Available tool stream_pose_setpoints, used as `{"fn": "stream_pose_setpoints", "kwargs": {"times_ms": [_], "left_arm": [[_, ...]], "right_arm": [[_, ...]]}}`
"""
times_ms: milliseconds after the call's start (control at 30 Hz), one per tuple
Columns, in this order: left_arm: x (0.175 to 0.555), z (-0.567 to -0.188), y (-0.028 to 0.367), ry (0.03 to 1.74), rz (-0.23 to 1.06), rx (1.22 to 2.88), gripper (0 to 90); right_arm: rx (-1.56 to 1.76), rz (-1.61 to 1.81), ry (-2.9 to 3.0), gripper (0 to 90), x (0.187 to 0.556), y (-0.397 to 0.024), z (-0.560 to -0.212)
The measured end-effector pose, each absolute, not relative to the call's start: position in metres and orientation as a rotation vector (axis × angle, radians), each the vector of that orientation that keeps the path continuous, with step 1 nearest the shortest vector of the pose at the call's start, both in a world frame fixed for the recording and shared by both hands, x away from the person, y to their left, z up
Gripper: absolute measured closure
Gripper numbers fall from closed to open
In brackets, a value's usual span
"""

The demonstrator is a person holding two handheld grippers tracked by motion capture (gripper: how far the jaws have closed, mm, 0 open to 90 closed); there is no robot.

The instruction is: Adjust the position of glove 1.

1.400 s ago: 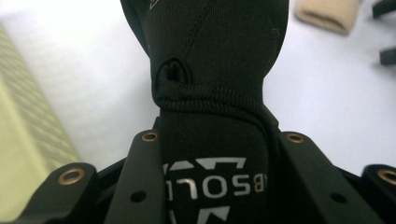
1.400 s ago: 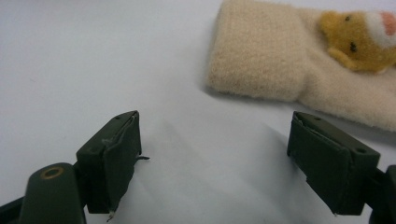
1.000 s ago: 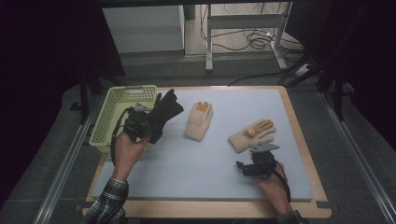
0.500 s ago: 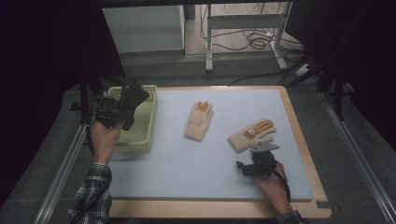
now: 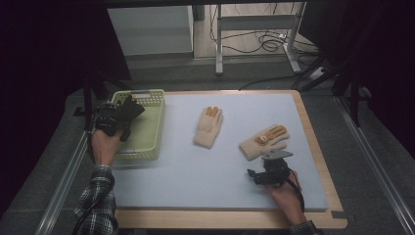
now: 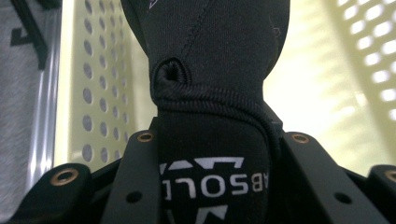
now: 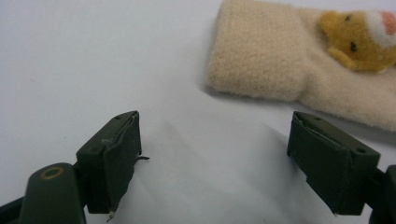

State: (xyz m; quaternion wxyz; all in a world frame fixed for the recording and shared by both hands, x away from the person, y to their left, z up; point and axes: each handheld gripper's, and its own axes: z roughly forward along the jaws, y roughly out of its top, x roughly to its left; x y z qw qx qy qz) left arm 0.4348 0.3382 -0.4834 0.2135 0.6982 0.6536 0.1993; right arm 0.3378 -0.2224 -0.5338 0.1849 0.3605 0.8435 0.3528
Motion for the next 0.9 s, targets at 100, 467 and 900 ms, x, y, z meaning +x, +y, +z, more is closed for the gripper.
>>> {"fn": "stream_pose_setpoints", "kwargs": {"times_ms": [100,467,900], "left_arm": [[0.442,-0.485,0.338,1.856,0.560,2.002,64.1],[0.459,-0.493,0.339,1.932,0.534,2.109,37.8],[0.446,-0.483,0.344,1.866,0.394,2.057,6.3]], "right_arm": [[1.016,0.994,2.377,17.2,0.338,-0.222,-0.534],[1.016,0.995,2.377,17.2,0.338,-0.222,-0.534],[1.016,0.994,2.377,17.2,0.338,-0.222,-0.534]]}}
